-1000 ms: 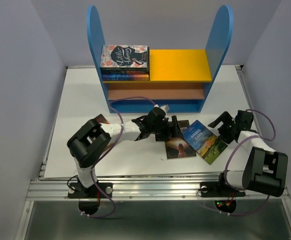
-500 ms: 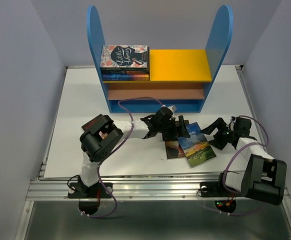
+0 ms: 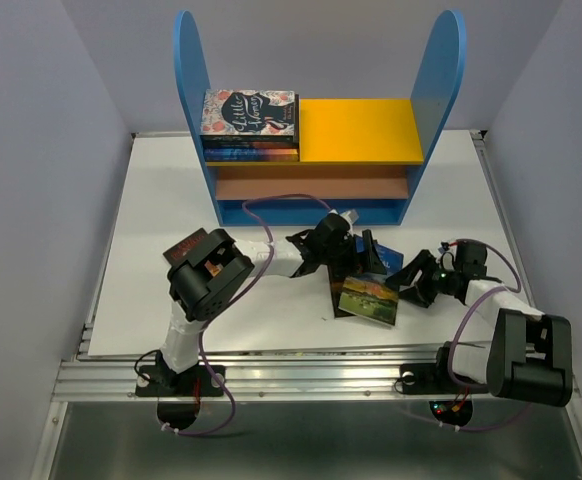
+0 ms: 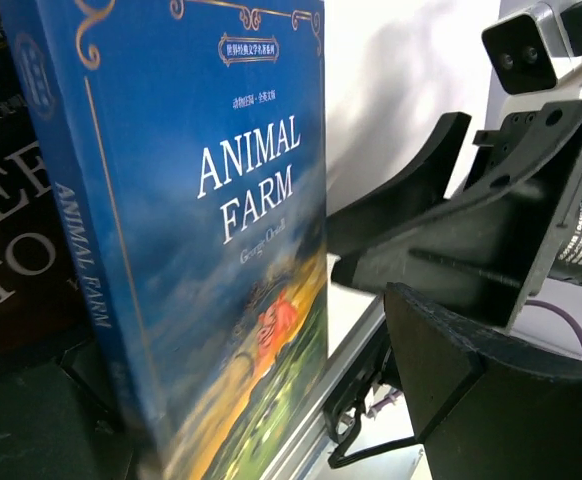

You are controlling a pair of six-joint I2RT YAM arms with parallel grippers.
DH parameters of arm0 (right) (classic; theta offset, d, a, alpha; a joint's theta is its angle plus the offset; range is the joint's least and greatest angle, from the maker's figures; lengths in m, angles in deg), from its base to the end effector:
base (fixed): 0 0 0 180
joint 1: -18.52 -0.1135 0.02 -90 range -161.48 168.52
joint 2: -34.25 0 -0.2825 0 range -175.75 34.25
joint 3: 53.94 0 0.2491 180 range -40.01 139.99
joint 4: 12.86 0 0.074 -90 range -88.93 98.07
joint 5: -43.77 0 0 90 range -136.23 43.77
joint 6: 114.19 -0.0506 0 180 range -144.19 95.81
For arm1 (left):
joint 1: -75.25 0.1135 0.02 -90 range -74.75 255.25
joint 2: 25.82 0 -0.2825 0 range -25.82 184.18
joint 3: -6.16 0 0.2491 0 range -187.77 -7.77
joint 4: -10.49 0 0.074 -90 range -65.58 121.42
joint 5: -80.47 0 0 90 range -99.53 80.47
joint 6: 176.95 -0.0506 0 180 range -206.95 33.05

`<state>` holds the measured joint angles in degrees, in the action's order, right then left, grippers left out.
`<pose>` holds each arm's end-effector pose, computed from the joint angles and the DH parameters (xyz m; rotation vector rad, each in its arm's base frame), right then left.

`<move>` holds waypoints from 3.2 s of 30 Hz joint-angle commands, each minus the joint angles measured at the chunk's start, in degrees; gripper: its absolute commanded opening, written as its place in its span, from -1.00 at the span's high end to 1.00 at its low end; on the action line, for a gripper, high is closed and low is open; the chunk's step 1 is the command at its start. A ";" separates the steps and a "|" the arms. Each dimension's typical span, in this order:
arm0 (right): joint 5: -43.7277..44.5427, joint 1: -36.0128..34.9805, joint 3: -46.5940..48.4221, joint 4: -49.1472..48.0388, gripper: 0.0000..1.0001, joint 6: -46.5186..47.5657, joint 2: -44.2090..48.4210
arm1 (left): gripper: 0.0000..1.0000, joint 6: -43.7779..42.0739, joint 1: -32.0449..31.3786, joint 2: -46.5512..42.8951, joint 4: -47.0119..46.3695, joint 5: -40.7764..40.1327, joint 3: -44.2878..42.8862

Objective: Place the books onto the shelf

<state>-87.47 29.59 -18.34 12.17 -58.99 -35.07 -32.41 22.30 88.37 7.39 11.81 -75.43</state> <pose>0.1885 -0.0029 0.1437 0.7469 2.4542 1.0862 0.2571 -0.3711 0.1773 0.2323 2.4237 -1.4078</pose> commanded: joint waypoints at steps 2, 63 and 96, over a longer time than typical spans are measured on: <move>-5.09 -2.63 2.32 2.08 -0.31 0.00 2.78 | -0.85 1.70 -1.54 1.21 -3.35 3.96 0.42; 16.26 -2.63 24.19 11.75 -1.00 5.53 24.59 | 1.00 -22.21 -1.02 -38.96 15.36 -51.03 -19.87; 24.08 -28.91 43.80 17.04 -1.00 16.79 9.22 | -0.44 28.86 15.59 -13.82 49.29 -76.28 -48.98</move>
<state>-67.93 2.93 20.39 32.17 -43.19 -23.97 -5.87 37.60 77.29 52.81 -63.36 -122.07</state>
